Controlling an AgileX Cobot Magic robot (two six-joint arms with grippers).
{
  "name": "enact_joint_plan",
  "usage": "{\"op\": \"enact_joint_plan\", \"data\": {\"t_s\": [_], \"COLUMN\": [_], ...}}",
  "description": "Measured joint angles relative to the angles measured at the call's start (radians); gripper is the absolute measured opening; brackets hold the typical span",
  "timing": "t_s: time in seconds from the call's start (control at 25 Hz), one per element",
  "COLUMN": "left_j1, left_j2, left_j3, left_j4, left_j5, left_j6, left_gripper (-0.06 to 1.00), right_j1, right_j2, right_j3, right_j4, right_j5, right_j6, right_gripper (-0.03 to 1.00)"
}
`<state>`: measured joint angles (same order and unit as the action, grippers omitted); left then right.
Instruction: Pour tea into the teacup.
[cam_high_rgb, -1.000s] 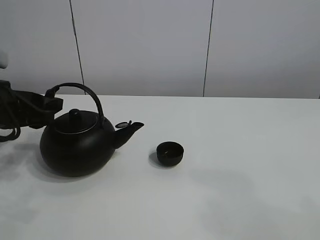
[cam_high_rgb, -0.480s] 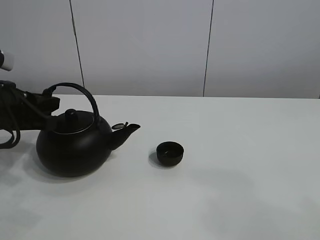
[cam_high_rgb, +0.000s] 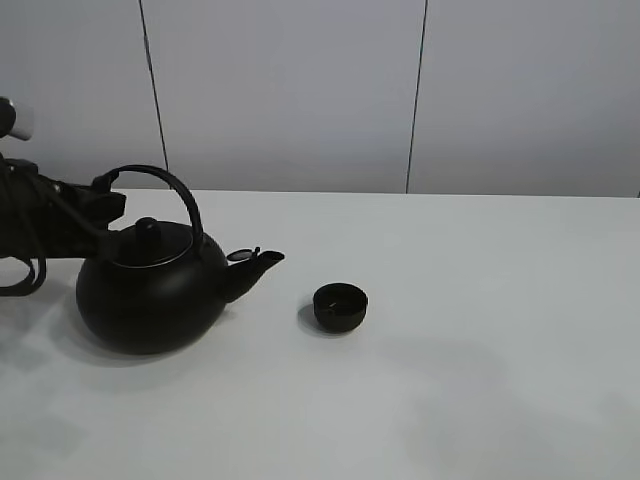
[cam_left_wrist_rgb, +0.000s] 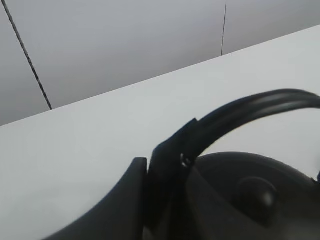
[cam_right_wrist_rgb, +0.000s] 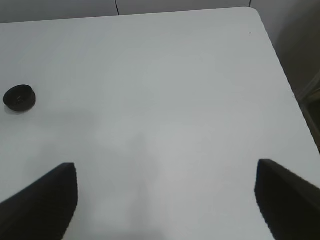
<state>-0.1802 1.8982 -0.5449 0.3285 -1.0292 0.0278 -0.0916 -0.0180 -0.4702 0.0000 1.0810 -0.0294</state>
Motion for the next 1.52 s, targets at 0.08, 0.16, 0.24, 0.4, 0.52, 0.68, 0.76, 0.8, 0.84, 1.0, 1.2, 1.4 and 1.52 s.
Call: {"op": "enact_joint_plan", "data": {"t_s": [0.08,0.16,0.24,0.4,0.52,0.68,0.76,0.8,0.84,1.0,1.2,1.4,1.52], "left_j1": [-0.004,-0.005,-0.006,-0.028,-0.054,-0.081,-0.092,-0.097,-0.1,-0.102,-0.105,-0.105,-0.105], "left_j2": [-0.019,-0.037,-0.049,-0.062,-0.062,-0.062,-0.062,-0.062,-0.062,-0.062,-0.062,-0.062,-0.062], "left_j3": [-0.016,-0.032,-0.046,-0.074,-0.099,-0.135,-0.157,-0.165,-0.173,-0.2,-0.224,-0.225,-0.226], "left_j4": [0.01,0.022,0.035,0.04,0.047,0.052,0.056,0.056,0.056,0.056,0.057,0.058,0.058], "left_j5": [0.051,0.09,0.111,0.139,0.159,0.188,0.209,0.217,0.222,0.235,0.274,0.275,0.282], "left_j6": [0.0,0.0,0.0,0.0,0.0,0.0,-0.001,-0.002,-0.003,-0.008,-0.015,-0.015,-0.015], "left_gripper": [0.12,0.12,0.12,0.12,0.12,0.12,0.12,0.12,0.12,0.12,0.12,0.12,0.12], "right_j1": [0.0,0.0,0.0,0.0,0.0,0.0,0.0,0.0,0.0,0.0,0.0,0.0,0.0], "right_j2": [0.0,0.0,0.0,0.0,0.0,0.0,0.0,0.0,0.0,0.0,0.0,0.0,0.0], "right_j3": [0.0,0.0,0.0,0.0,0.0,0.0,0.0,0.0,0.0,0.0,0.0,0.0,0.0], "right_j4": [0.0,0.0,0.0,0.0,0.0,0.0,0.0,0.0,0.0,0.0,0.0,0.0,0.0], "right_j5": [0.0,0.0,0.0,0.0,0.0,0.0,0.0,0.0,0.0,0.0,0.0,0.0,0.0], "right_j6": [0.0,0.0,-0.001,-0.001,-0.001,-0.001,-0.001,-0.001,-0.001,-0.001,-0.001,-0.001,-0.001], "right_gripper": [0.66,0.66,0.66,0.66,0.66,0.66,0.66,0.66,0.66,0.66,0.66,0.66,0.66]}}
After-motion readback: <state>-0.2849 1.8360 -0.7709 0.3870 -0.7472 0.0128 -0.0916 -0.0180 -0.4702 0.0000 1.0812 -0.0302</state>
